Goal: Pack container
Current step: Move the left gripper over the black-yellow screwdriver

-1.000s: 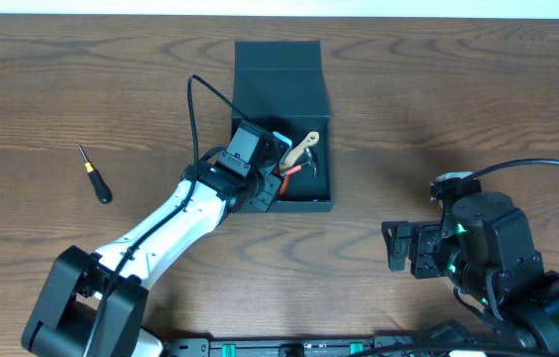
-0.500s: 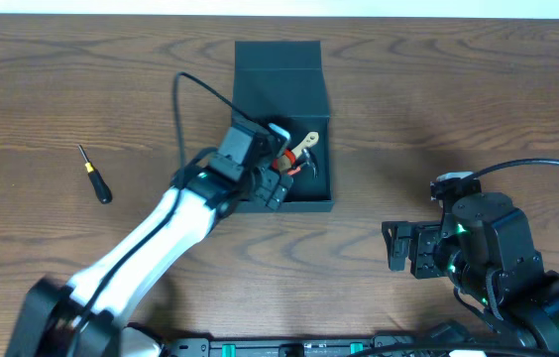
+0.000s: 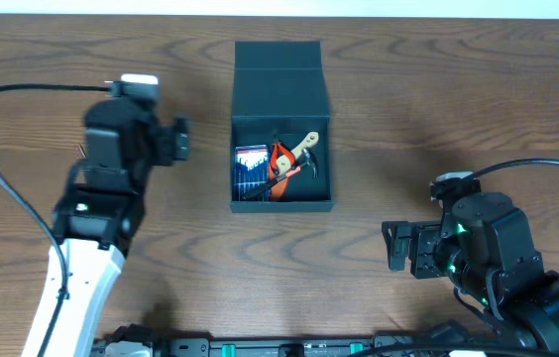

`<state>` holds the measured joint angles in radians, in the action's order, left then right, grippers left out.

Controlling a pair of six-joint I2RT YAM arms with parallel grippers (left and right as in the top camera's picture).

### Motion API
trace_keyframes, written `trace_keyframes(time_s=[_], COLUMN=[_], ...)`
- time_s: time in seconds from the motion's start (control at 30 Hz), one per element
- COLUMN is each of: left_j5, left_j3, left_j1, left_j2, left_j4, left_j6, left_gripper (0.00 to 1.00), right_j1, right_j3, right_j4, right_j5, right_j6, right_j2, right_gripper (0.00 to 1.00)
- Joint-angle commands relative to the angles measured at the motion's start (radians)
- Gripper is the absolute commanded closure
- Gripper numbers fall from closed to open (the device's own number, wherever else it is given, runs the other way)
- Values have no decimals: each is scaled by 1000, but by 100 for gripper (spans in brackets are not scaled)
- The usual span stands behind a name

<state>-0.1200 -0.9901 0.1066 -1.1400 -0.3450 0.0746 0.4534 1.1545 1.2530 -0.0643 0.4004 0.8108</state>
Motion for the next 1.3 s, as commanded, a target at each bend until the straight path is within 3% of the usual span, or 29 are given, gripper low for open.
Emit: trace_keyframes(time_s=[0.0, 0.4, 1.27], left_j5=[-22, 42, 61], left_j3=[-18, -18, -18], left_j1=[-78, -235, -241], left_j2=[-14, -92, -350], left_j4=[-6, -6, -6], left_j6=[-18, -28, -54], left_gripper=[1, 1, 1], right_j1=[-8, -8, -8], right_j3=[-2, -2, -2], right_j4=[0, 0, 0], right_j5=[-3, -3, -3], right_j6=[-13, -13, -13], right_j2=[-1, -1, -1], right_gripper=[1, 1, 1])
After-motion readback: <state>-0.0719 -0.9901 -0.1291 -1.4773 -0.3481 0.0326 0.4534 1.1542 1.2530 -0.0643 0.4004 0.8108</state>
